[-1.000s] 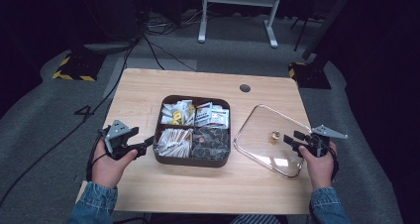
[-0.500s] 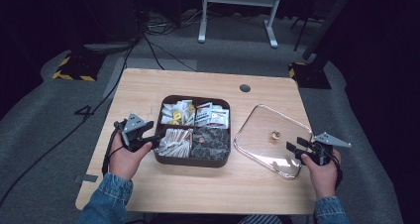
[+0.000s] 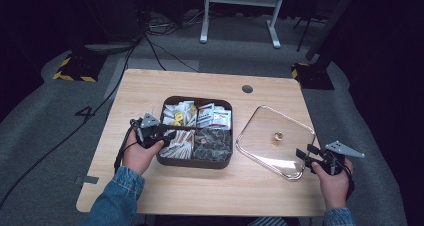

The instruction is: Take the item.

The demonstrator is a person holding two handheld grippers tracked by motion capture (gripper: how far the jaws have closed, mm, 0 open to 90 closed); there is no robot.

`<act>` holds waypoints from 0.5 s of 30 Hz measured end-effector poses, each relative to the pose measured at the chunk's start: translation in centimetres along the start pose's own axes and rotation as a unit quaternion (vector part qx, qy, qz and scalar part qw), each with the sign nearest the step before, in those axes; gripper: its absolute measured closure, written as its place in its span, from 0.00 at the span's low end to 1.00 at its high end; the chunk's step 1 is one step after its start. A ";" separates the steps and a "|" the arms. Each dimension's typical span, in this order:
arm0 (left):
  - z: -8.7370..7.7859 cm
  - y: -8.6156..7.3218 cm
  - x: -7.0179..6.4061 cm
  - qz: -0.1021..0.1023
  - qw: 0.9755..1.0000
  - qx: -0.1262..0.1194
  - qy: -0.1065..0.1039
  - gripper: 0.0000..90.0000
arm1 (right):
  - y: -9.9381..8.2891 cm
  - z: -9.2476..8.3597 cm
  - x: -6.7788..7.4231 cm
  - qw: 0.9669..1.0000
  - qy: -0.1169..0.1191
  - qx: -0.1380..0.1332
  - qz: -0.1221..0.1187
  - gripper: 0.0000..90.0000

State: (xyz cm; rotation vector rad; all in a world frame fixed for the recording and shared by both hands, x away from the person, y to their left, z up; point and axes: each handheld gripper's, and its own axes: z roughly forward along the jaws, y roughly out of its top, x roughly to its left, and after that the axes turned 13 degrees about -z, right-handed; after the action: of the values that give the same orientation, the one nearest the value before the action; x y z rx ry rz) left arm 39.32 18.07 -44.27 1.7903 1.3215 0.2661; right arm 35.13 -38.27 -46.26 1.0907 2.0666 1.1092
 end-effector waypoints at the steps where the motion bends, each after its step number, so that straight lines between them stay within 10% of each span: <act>1: 0.4 0.0 0.0 0.001 1.000 0.009 -0.002 0.55 | -0.1 -0.3 0.1 1.000 -0.002 -0.002 -0.003 0.45; 15: 2.4 -0.6 1.0 0.004 0.999 0.045 0.018 0.68 | -0.4 -0.7 0.1 1.000 -0.008 -0.005 0.000 0.45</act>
State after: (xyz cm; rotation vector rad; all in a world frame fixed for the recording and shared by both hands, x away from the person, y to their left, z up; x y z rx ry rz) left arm 40.78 17.74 -46.42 1.8738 1.3703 0.2483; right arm 34.37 -38.63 -46.26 1.0903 2.0471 1.1055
